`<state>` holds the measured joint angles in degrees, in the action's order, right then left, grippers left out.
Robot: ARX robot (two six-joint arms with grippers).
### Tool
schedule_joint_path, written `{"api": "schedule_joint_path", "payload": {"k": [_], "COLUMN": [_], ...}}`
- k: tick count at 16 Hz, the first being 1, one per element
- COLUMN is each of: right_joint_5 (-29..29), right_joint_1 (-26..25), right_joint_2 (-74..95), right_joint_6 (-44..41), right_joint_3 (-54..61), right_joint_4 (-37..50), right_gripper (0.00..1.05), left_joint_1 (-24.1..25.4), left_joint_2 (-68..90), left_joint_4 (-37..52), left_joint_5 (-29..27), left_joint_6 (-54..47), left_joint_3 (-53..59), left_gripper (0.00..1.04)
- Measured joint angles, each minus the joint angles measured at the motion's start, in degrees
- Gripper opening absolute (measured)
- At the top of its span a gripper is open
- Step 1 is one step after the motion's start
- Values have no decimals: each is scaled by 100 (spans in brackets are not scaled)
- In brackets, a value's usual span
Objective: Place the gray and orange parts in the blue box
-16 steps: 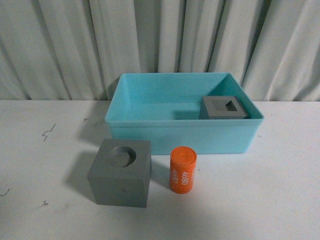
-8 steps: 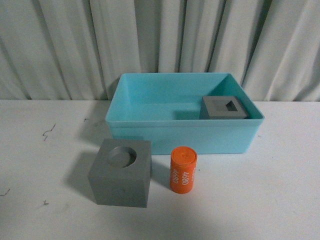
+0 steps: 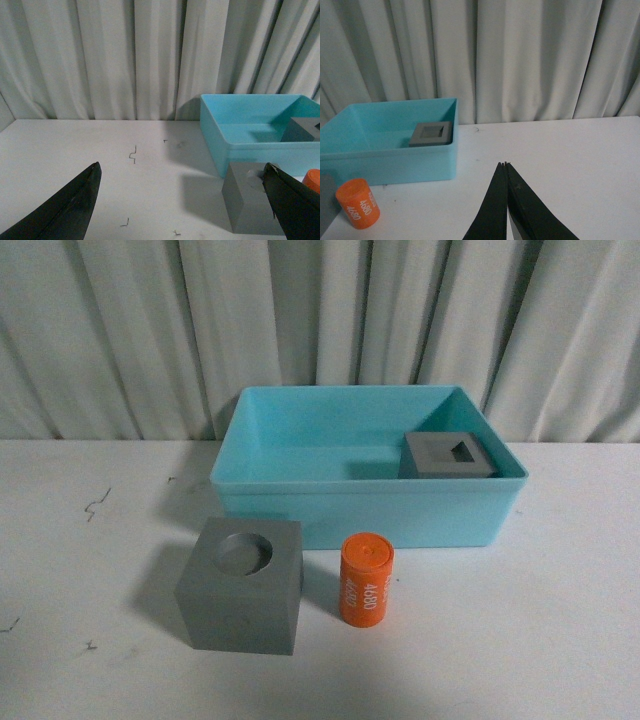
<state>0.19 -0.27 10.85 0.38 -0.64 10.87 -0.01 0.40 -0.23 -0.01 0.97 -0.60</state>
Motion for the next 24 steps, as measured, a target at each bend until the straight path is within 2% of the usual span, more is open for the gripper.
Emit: {"api": "schedule_joint_path", "payload": {"k": [2,4,7,8,14,15,16,18,20,21,24], "right_joint_5": [0,-11,-15,-15,-13,-13,-20,-17,-17,-17,-15], "right_joint_1": [0,0,0,0,0,0,0,0,0,0,0], "right_joint_2": [-79,-920,-1069,-1069,-1069,-1069,-1069,-1069,-1069,-1069,-1069], "right_joint_6": [0,0,0,-2,-2,-2,0,-2,-2,-2,-2], "right_joint_3": [0,-2,-4,-4,-4,-4,-4,-2,-4,-4,-4], "right_joint_4": [-76,-1137,-1102,-1110,-1110,-1115,-1108,-1110,-1108,-1110,-1110], "right_gripper": [2,2,2,10,82,95,100,98,98,98,98], "left_joint_1": [0,0,0,0,0,-98,-376,-1043,-1705,-1915,-2111], "left_joint_2": [0,0,0,0,0,501,1775,3495,5158,5989,7591], "left_joint_4": [2,0,4,0,2,-1172,-1683,-708,446,831,1521], "left_joint_5": [0,-9,0,0,0,4,-42,-133,-173,-192,-197], "left_joint_6": [0,0,0,0,0,398,946,1648,1703,1703,1650], "left_joint_3": [0,0,0,0,0,-428,-1032,-1773,-2302,-2433,-2914], "left_gripper": [98,98,98,98,98,98,98,98,98,98,98]}}
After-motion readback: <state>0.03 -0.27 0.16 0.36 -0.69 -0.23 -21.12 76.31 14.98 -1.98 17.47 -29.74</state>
